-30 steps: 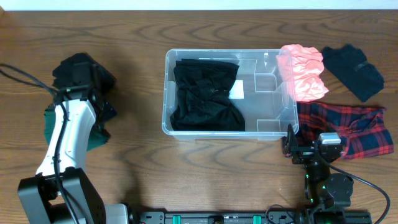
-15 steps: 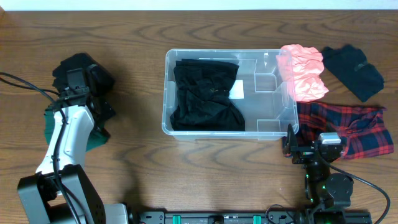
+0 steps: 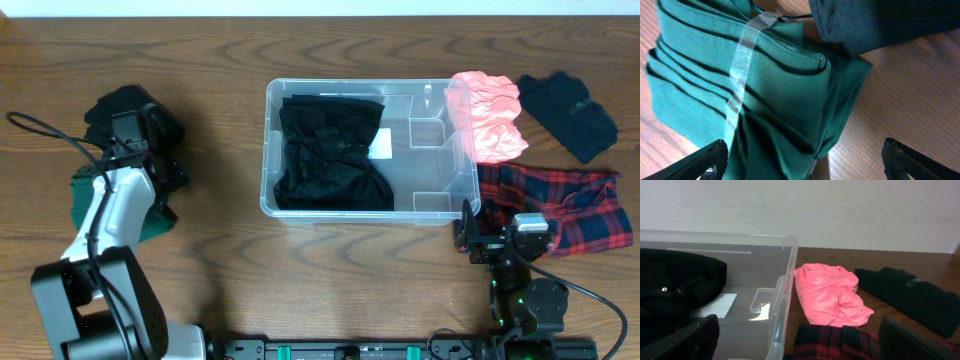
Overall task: Pack container
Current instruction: 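Grasp the green taped clothing bundle with the left gripper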
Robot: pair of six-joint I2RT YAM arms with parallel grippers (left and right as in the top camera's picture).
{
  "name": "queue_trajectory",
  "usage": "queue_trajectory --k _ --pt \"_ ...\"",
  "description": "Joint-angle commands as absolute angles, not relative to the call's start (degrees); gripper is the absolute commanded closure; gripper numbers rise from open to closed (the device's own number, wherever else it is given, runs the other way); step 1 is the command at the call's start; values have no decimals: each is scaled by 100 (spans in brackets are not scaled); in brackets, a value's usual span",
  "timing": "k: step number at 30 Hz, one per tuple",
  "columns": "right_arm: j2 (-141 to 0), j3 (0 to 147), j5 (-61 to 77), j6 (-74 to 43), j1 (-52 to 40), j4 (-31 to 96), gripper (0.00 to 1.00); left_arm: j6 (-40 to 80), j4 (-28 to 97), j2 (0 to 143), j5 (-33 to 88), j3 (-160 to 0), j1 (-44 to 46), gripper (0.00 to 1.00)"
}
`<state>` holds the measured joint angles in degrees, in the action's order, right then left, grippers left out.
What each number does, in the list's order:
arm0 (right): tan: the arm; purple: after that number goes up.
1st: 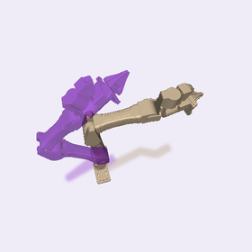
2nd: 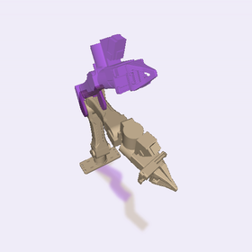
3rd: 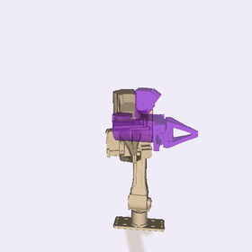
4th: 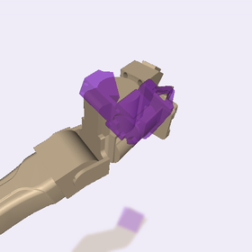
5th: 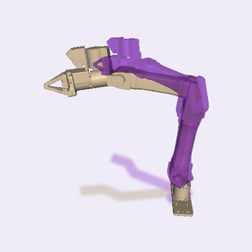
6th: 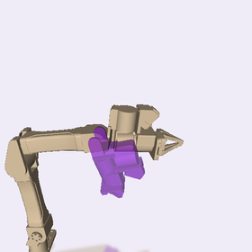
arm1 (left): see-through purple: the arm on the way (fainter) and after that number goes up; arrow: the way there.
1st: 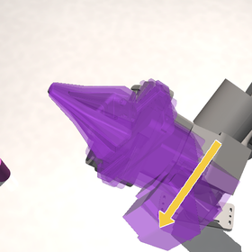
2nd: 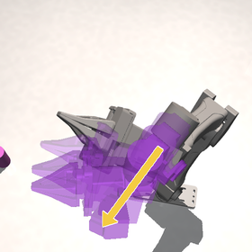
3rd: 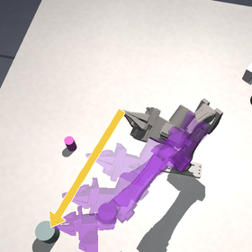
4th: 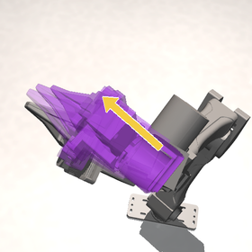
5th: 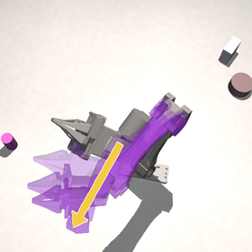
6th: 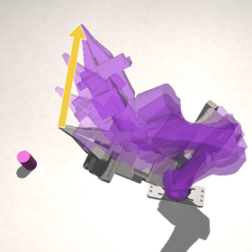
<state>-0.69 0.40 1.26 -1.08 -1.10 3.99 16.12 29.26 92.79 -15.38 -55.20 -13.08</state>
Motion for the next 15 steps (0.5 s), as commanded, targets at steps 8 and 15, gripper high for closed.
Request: queue_trajectory --k 8,15 --pt "-38 32 84 -167 -148 416 1 1398 2770 9566 -1275 -5485 -1509 2" --pt "-38 32 86 -167 -148 416 1 1350 2620 9625 -1155 -5485 -1509 2"
